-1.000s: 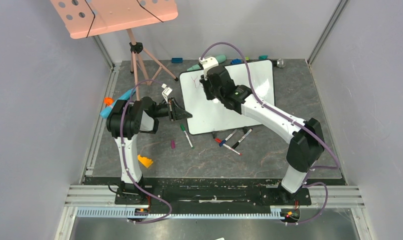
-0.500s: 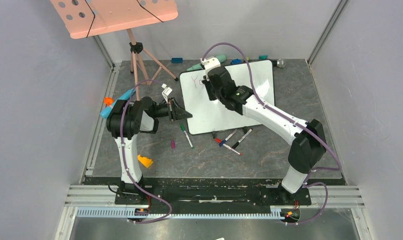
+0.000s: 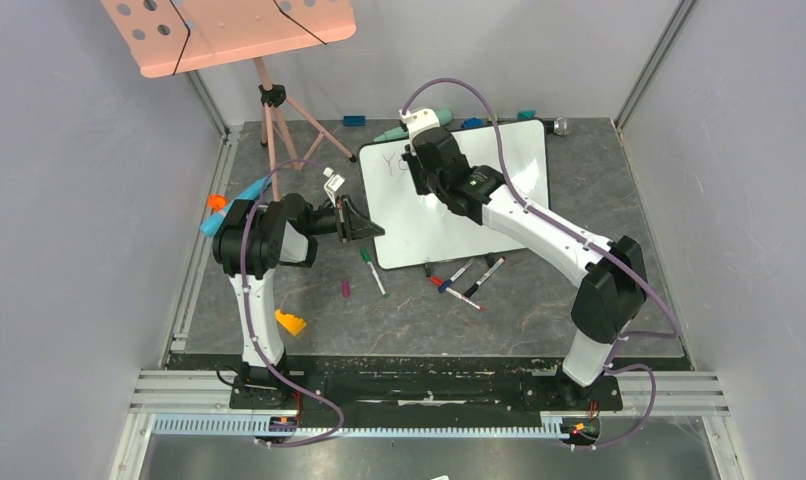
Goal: Write a sentence on the whiteboard
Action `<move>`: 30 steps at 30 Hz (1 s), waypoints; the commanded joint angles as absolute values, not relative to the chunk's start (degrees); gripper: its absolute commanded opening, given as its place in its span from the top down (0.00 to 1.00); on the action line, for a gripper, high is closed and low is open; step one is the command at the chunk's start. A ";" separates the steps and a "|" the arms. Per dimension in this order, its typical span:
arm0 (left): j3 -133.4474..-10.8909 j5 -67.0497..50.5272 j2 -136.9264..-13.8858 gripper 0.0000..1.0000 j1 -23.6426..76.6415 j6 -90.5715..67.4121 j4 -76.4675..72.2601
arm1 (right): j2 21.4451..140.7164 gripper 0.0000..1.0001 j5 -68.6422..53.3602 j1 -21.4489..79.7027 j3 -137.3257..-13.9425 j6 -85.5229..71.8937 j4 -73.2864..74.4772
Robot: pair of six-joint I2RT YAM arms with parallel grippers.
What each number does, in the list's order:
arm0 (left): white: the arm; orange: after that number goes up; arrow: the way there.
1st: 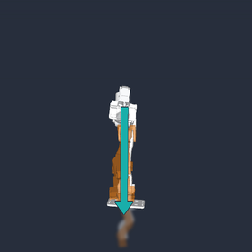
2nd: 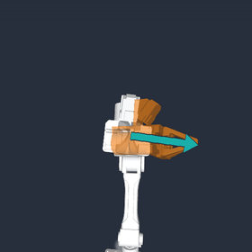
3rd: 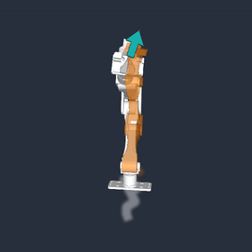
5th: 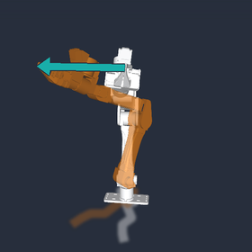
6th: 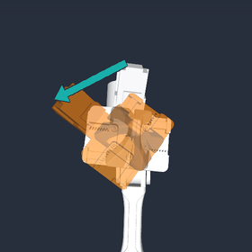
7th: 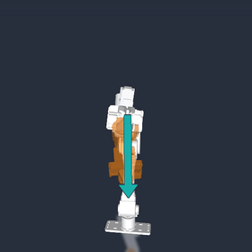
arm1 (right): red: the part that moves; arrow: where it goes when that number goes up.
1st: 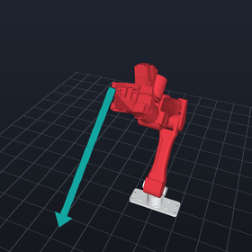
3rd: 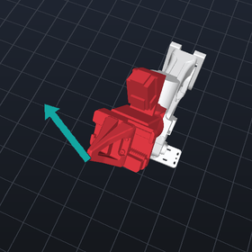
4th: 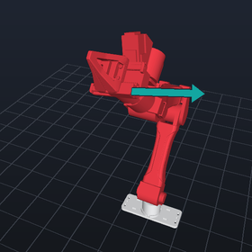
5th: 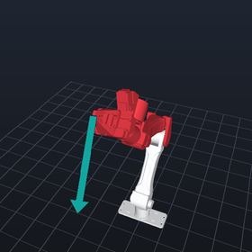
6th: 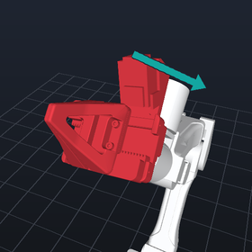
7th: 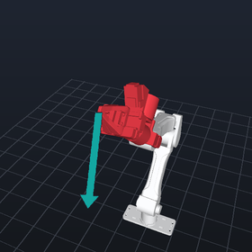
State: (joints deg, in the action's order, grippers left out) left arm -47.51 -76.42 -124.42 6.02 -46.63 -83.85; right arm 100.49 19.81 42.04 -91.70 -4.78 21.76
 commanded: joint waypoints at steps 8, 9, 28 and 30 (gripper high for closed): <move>-47.25 -77.47 -124.81 0.98 6.79 -40.05 -89.21 | 103.05 1.00 19.60 41.49 -95.13 -4.22 19.76; -47.20 -77.46 -124.75 0.98 6.77 -40.00 -89.21 | 103.09 1.00 19.39 41.53 -95.17 -4.25 19.60; -47.33 -77.36 -124.77 0.98 6.68 -40.01 -89.21 | 93.99 1.00 9.66 41.07 -86.72 -5.24 10.11; -47.20 -77.43 -124.72 0.98 6.68 -40.01 -89.21 | 92.16 1.00 9.57 40.87 -85.26 -5.29 9.05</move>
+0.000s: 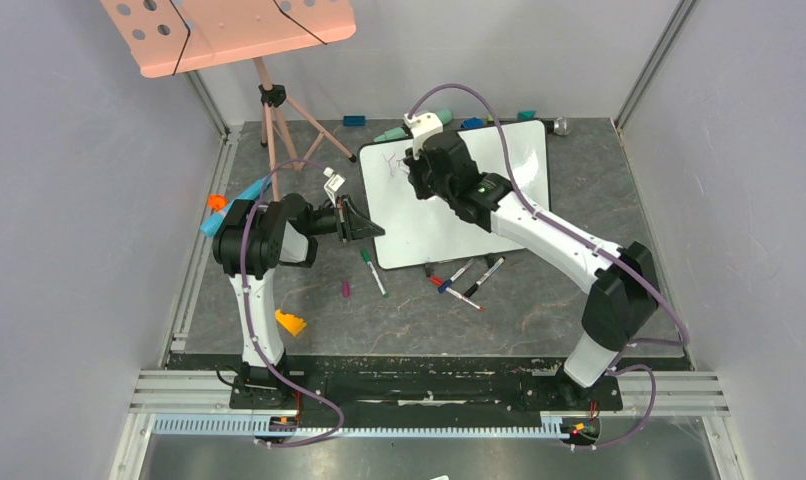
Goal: Write a sentence on the whiteboard
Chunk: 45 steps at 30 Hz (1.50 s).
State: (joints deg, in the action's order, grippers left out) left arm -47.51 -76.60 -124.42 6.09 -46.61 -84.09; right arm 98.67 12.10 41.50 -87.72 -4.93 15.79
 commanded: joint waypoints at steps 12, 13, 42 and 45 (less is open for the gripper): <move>-47.48 -77.62 -124.87 0.98 6.68 -40.31 -89.21 | 91.74 1.00 16.27 39.64 -83.94 -5.74 13.05; -47.42 -77.67 -124.81 0.98 6.68 -40.30 -89.21 | 91.84 1.00 16.27 39.51 -83.94 -5.79 13.21; -47.38 -77.74 -124.81 0.98 6.68 -40.29 -89.21 | 97.58 1.00 16.09 38.67 -85.64 -5.93 13.70; -47.46 -77.72 -124.90 0.98 6.68 -40.34 -89.21 | 97.09 1.00 15.95 38.61 -84.66 -6.14 13.74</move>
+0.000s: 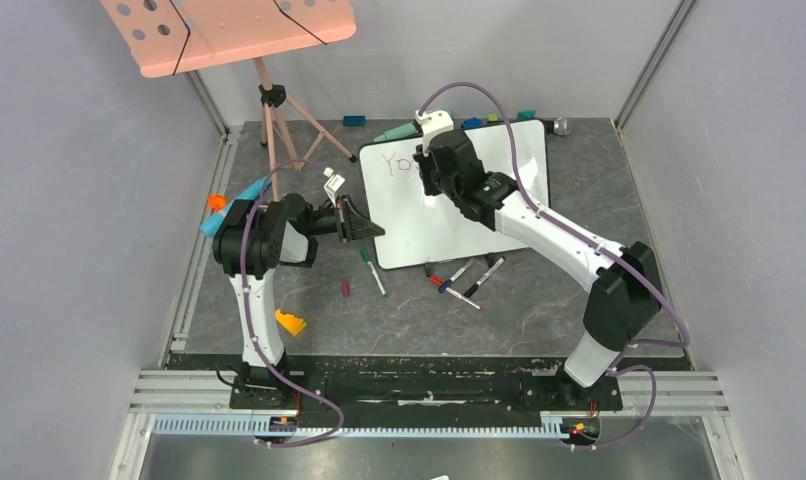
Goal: Write a sentence on the whiteboard
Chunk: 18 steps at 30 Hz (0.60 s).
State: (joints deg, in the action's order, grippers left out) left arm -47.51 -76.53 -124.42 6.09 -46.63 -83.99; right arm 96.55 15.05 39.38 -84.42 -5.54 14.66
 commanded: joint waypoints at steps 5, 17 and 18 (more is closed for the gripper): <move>-47.38 -77.72 -124.77 0.98 6.68 -40.25 -89.21 | 96.28 1.00 15.43 38.59 -83.03 -6.40 13.71; -47.37 -77.74 -124.81 0.98 6.68 -40.18 -89.21 | 94.24 1.00 14.90 38.59 -79.69 -6.76 13.76; -47.38 -77.72 -124.81 0.98 6.68 -40.22 -89.22 | 94.07 1.00 15.07 38.57 -79.50 -6.74 13.78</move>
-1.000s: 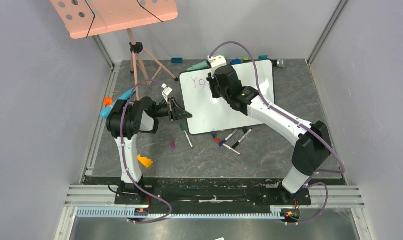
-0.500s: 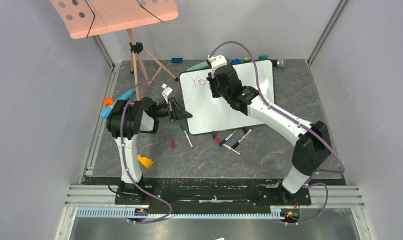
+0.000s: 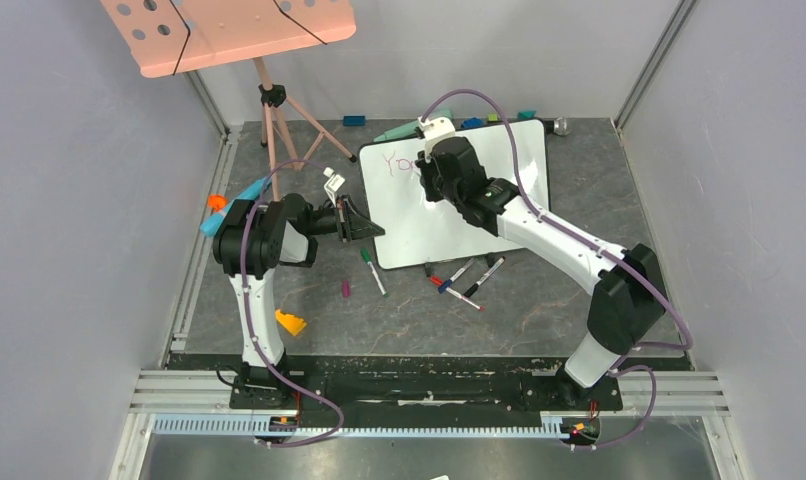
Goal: Write a sentence on the whiteboard
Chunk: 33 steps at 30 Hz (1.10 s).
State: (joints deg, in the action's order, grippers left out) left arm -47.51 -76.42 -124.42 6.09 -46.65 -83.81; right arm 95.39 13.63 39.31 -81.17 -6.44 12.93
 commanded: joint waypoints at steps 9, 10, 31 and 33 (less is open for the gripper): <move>-47.29 -77.65 -124.76 0.98 6.68 -40.08 -89.21 | 93.57 1.00 17.74 38.42 -79.42 -6.13 14.92; -47.30 -77.69 -124.81 0.98 6.68 -40.08 -89.21 | 93.76 1.00 18.03 38.33 -79.72 -6.22 15.03; -47.37 -77.70 -124.81 0.98 6.68 -40.10 -89.22 | 97.50 1.00 18.60 37.09 -86.17 -6.50 16.65; -47.38 -77.70 -124.83 0.98 6.68 -40.11 -89.21 | 97.68 1.00 18.48 37.03 -86.39 -6.55 16.67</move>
State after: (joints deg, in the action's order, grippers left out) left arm -47.51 -76.25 -124.42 6.09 -46.65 -83.66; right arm 95.83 15.94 38.33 -83.94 -6.50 16.88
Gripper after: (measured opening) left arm 0.071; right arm 0.120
